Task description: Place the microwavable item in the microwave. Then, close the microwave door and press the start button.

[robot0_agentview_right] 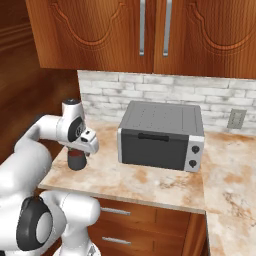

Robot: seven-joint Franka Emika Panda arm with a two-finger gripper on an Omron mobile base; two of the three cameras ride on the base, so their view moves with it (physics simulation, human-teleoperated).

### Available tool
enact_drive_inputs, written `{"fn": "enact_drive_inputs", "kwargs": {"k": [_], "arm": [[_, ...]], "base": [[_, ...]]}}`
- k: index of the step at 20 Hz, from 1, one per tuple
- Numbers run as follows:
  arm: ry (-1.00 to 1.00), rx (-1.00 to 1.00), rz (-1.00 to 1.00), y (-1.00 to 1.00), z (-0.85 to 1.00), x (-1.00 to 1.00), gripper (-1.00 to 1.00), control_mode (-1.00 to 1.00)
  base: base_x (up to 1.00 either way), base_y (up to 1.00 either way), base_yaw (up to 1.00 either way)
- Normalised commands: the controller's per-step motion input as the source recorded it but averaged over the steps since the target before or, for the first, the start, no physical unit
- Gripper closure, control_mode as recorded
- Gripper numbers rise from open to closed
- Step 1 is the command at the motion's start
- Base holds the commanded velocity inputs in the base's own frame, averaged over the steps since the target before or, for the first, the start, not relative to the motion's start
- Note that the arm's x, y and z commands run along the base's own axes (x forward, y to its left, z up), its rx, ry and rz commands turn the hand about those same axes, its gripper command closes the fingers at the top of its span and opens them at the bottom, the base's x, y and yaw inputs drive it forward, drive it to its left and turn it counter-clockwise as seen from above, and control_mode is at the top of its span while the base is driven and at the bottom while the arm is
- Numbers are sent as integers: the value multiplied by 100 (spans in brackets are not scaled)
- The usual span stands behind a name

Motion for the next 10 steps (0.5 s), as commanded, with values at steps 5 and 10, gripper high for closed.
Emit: {"fn": "enact_drive_inputs", "kwargs": {"k": [5,10], "arm": [[0,0,-7,11,-39,12,-100,-100],[3,0,-9,9,-35,11,-100,-100]], "base": [[0,0,0],[0,0,0]]}}
